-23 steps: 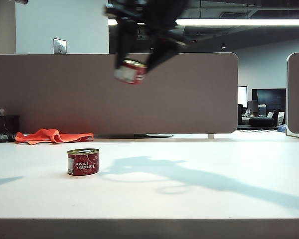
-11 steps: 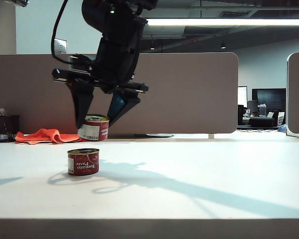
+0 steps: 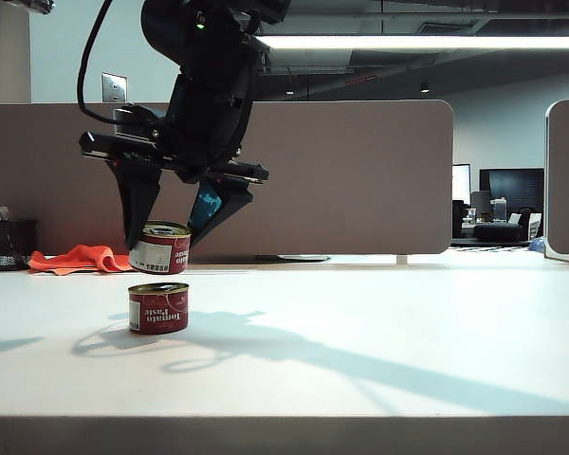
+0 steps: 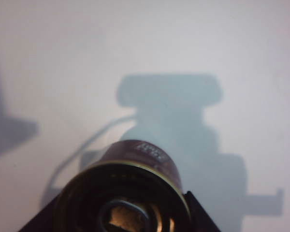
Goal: Stack a can of tomatoes on the right onto the can of tomatoes on the left.
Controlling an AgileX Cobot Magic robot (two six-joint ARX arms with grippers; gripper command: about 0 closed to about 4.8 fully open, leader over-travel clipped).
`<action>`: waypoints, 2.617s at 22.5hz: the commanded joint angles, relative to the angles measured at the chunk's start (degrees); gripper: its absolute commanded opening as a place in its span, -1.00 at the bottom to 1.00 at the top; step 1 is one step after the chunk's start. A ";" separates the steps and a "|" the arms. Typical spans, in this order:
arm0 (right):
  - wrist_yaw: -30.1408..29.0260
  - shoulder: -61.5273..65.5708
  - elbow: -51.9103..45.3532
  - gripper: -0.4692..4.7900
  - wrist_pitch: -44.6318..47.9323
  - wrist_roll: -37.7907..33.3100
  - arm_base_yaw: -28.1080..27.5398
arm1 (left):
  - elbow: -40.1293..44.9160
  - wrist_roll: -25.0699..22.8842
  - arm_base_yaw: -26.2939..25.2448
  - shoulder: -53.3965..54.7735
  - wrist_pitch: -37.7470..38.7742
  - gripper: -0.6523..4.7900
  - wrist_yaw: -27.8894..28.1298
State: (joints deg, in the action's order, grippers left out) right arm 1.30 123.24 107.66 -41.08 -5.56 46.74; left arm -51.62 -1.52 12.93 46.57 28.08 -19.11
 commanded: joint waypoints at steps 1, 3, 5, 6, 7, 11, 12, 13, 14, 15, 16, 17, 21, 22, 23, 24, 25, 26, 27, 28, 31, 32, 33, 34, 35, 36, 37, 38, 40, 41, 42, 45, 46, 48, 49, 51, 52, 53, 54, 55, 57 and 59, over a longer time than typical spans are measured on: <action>0.00 -0.52 0.35 0.22 1.14 0.00 0.11 | -0.44 -0.17 0.04 -0.13 -0.48 -0.78 -0.37; -0.02 -0.20 0.35 0.29 1.42 -0.02 0.11 | -0.44 -0.17 0.04 -0.13 -0.44 -0.78 -0.39; -0.87 0.13 0.35 0.59 1.68 -0.15 0.11 | -0.44 -0.17 0.04 -0.13 -0.35 -0.78 -0.37; -1.42 0.13 0.35 0.60 1.88 -0.22 0.11 | -0.44 -0.17 0.04 -0.13 -0.33 -0.78 -0.37; -1.44 0.13 0.35 0.60 2.38 -0.22 0.13 | -0.44 -0.17 0.04 -0.13 -0.28 -0.78 -0.37; -1.44 -0.85 0.48 0.59 3.32 -0.13 -0.13 | -0.44 -0.20 0.04 -0.13 -0.28 -0.78 -0.35; -1.42 -1.66 0.48 0.59 3.28 0.13 -0.46 | -0.44 -0.20 0.04 -0.15 -0.26 -0.78 -0.37; -0.68 -4.04 0.48 0.49 2.93 0.81 -1.14 | -0.44 -0.20 0.04 -0.15 -0.28 -0.78 -0.35; 0.09 -5.46 0.48 0.38 2.75 0.94 -1.57 | -0.44 -0.22 0.04 -0.15 -0.33 -0.78 -0.35; 1.57 -8.50 0.48 0.14 2.21 0.94 -2.49 | -0.44 -0.83 0.04 -0.15 -0.55 -0.78 -0.39; 2.03 -10.19 0.48 0.10 1.84 0.96 -3.02 | -0.44 -1.70 0.04 -0.15 -0.59 -0.78 -0.22; 2.93 -14.14 0.46 0.10 0.63 0.96 -4.48 | -0.42 -2.14 0.04 -0.26 -0.55 -0.78 0.72; 5.44 -25.81 0.31 -0.52 -6.03 1.68 -9.53 | -0.33 -2.14 0.94 -1.55 1.20 -0.78 2.38; 5.99 -27.39 0.28 -0.55 -7.30 2.64 -10.32 | -0.24 -2.43 1.40 -2.14 1.53 -0.78 3.52; 7.82 -31.08 0.09 -0.71 -9.99 3.63 -11.87 | 0.17 -3.93 2.29 -3.87 1.95 -0.78 5.68; 8.94 -33.16 -0.07 -0.83 -11.50 3.87 -12.61 | 0.57 -4.57 2.64 -4.96 1.90 -0.78 6.40; 11.08 -36.87 -1.44 -0.85 -12.11 4.13 -13.55 | 1.36 -4.70 2.82 -6.99 1.86 -0.78 6.47; 11.96 -39.69 -3.02 -0.85 -11.78 4.26 -14.21 | 2.14 -4.70 2.80 -8.33 1.84 -0.78 6.49; 12.00 -44.65 -6.58 -0.85 -10.51 4.52 -15.23 | 3.72 -4.70 2.80 -10.86 1.84 -0.78 6.99; 12.09 -49.94 -11.08 -0.85 -9.09 4.55 -15.78 | 5.84 -4.68 2.80 -14.03 1.88 -0.78 7.74; 12.59 -63.52 -24.37 -0.85 -6.10 4.55 -15.82 | 11.93 -3.85 2.84 -22.67 1.88 -0.78 7.76; 13.11 -65.70 -26.64 -0.85 -5.64 4.55 -15.82 | 13.35 -3.87 2.84 -24.65 1.86 -0.78 7.85; 14.29 -72.02 -33.79 -0.85 -4.07 4.55 -15.82 | 16.22 -3.87 2.82 -28.48 1.33 -0.78 8.00; 15.15 -77.13 -40.09 -0.85 -3.13 4.48 -15.80 | 19.61 -3.89 2.82 -32.57 0.55 -0.78 7.96; 15.91 -80.06 -43.98 -0.85 -2.67 4.37 -15.82 | 21.18 -3.96 2.82 -34.07 0.52 -0.78 7.98; 17.55 -82.49 -47.10 -0.85 -2.10 4.39 -15.82 | 23.06 -3.87 2.82 -35.67 0.79 -0.78 7.98; 24.33 -87.19 -54.36 -0.85 -0.37 4.20 -15.82 | 25.66 -3.82 2.82 -37.62 1.92 -0.78 7.96; 27.39 -89.46 -57.99 -0.83 -0.50 4.31 -15.76 | 27.15 -3.82 2.82 -38.34 1.79 -0.78 7.98; 28.57 -94.90 -65.96 -0.77 -0.04 3.74 -15.76 | 30.01 -2.54 2.78 -38.71 -0.28 -0.78 9.46; 28.55 -98.49 -70.77 -0.77 3.50 2.75 -15.76 | 31.80 0.57 2.75 -38.64 -3.65 -0.78 12.48; 28.24 -100.21 -72.94 -0.77 6.12 2.78 -15.74 | 32.89 1.42 2.71 -38.64 -5.97 -0.78 14.49; 23.02 -110.68 -84.78 -0.84 23.45 2.78 -15.72 | 37.64 1.31 2.71 -38.66 -13.53 -0.78 17.84; 22.18 -112.61 -86.73 -0.84 25.64 2.78 -15.72 | 38.73 1.57 2.73 -38.66 -15.06 -0.78 17.46; 20.65 -116.78 -90.27 -0.84 28.00 2.78 -15.72 | 40.72 1.53 2.86 -38.69 -18.43 -0.78 16.20; 19.26 -120.23 -93.04 -0.84 28.74 2.78 -15.72 | 42.88 1.57 2.86 -38.69 -22.88 -0.78 15.56; 17.35 -123.38 -96.41 -0.84 29.59 2.84 -15.72 | 46.36 1.60 2.86 -38.69 -30.45 -0.78 14.78; 15.82 -123.34 -97.11 -0.84 29.64 2.86 -15.74 | 47.78 1.60 2.86 -38.66 -32.59 -0.78 14.80; 13.97 -123.25 -97.66 -0.84 29.64 3.23 -15.85 | 48.78 1.60 2.86 -38.69 -33.38 -0.78 14.71; 11.15 -123.10 -98.47 -0.84 29.97 4.15 -15.80 | 49.66 1.81 2.86 -38.71 -33.59 -0.78 14.03; 8.72 -123.12 -99.82 -0.84 31.01 4.50 -15.76 | 51.21 2.21 2.82 -38.69 -33.66 -0.78 13.35; 7.96 -123.14 -101.04 -0.84 31.08 5.05 -15.69 | 51.25 0.63 2.80 -38.73 -30.95 -0.78 11.21; 7.85 -123.14 -101.57 -0.84 31.10 8.50 -15.76 | 51.25 -0.42 2.80 -38.75 -31.91 -0.78 9.25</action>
State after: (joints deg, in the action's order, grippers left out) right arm 9.67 0.10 6.04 -11.49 0.78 31.00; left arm -0.16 -1.06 15.75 7.86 -2.42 -8.27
